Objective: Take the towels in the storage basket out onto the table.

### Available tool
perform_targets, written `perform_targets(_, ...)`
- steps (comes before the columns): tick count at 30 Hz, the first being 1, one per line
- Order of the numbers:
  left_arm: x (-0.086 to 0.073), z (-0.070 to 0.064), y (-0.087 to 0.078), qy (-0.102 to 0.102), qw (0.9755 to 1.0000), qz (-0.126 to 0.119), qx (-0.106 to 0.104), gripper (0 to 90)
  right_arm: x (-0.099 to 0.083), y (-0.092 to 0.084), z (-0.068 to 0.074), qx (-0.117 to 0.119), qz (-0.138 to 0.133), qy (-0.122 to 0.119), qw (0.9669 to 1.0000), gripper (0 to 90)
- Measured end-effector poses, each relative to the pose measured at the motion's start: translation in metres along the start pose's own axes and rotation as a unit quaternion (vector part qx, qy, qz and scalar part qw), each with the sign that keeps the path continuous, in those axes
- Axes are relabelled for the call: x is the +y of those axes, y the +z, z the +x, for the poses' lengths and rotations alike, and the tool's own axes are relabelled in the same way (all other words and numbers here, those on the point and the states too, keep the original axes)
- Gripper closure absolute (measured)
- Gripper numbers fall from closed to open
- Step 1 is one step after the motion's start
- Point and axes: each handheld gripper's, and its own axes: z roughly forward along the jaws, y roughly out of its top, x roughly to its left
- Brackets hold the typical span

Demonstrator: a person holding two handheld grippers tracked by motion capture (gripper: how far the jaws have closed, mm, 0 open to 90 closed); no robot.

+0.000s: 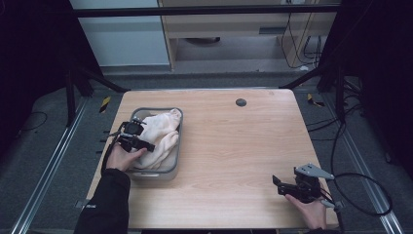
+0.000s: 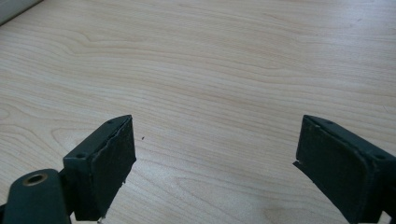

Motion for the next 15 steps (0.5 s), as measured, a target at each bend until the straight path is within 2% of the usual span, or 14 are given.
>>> perform_targets(6,0.001,0.001,-0.001,-0.012,0.9999,0.004,0.004,59.8,0.0,0.0,0.0,0.001,0.0,0.0,1.0,11.9)
perform_targets(7,0.001,0.001,-0.002,-0.016,0.9999,0.003,0.003,59.8,0.0,0.0,0.0,0.001,0.0,0.0,1.0,11.9)
perform_targets(8,0.001,0.003,-0.003,-0.021,0.9998,0.004,0.0,63.4,0.0,0.0,0.0,0.002,0.0,-0.001,1.0,11.9)
perform_targets(15,0.002,0.003,-0.011,-0.024,0.9997,-0.005,0.001,69.1,0.0,0.0,-0.001,0.002,0.0,0.0,1.0,11.9)
